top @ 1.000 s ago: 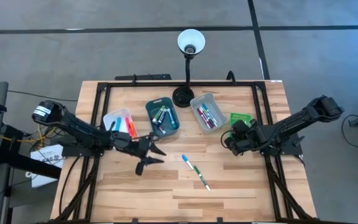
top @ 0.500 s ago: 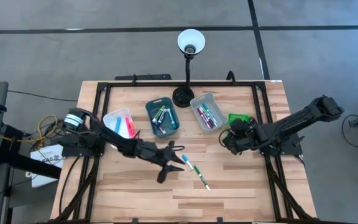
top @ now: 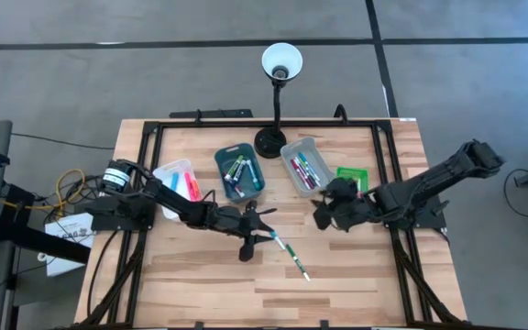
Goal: Pick & Place Markers
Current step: Put the light blue highlighter pen into the green bin, then put the green small marker pen into the gray bin
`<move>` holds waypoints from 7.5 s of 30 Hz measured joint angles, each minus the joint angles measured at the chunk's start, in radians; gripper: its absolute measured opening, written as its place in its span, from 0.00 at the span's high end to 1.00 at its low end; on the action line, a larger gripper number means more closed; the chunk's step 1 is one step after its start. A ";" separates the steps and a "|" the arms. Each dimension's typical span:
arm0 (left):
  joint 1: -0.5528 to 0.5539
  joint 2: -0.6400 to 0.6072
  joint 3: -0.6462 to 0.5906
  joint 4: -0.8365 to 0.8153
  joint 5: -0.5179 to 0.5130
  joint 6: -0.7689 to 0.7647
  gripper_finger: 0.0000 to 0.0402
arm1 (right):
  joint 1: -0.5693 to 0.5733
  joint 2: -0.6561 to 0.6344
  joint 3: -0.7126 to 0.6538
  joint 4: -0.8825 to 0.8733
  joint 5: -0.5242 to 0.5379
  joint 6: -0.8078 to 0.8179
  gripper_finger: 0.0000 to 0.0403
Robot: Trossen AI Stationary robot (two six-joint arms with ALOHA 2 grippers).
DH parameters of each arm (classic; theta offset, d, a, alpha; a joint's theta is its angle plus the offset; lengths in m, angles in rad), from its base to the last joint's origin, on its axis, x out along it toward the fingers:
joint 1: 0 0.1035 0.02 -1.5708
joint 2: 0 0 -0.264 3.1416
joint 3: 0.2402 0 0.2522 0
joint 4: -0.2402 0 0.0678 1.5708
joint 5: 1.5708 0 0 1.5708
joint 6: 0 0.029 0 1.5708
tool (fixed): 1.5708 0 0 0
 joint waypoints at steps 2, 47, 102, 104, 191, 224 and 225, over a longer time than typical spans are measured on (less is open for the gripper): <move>-0.003 -0.019 0.000 0.001 0.000 0.003 0.70 | 0.011 0.024 0.001 0.094 -0.019 -0.019 0.52; -0.009 -0.470 -0.154 -0.135 -0.023 0.057 0.74 | -0.083 0.829 0.449 0.192 -0.360 -0.346 0.91; -0.009 -0.470 -0.196 -0.117 -0.071 0.033 0.74 | -0.016 0.080 -0.218 -0.338 0.109 0.322 0.67; -0.009 -0.470 -0.196 -0.117 -0.071 0.033 0.74 | -0.017 0.080 -0.218 -0.333 0.108 0.315 0.62; 0.015 -0.470 -0.196 -0.053 -0.078 -0.128 0.74 | 0.385 0.425 0.109 -0.433 -0.384 -0.033 0.55; 0.034 -0.470 -0.196 -0.034 -0.253 -0.126 0.74 | 0.163 0.337 0.111 0.174 -0.224 -0.668 0.96; 0.040 -0.470 -0.196 -0.027 -0.259 -0.126 0.74 | 0.145 0.331 0.114 0.206 -0.213 -0.677 0.95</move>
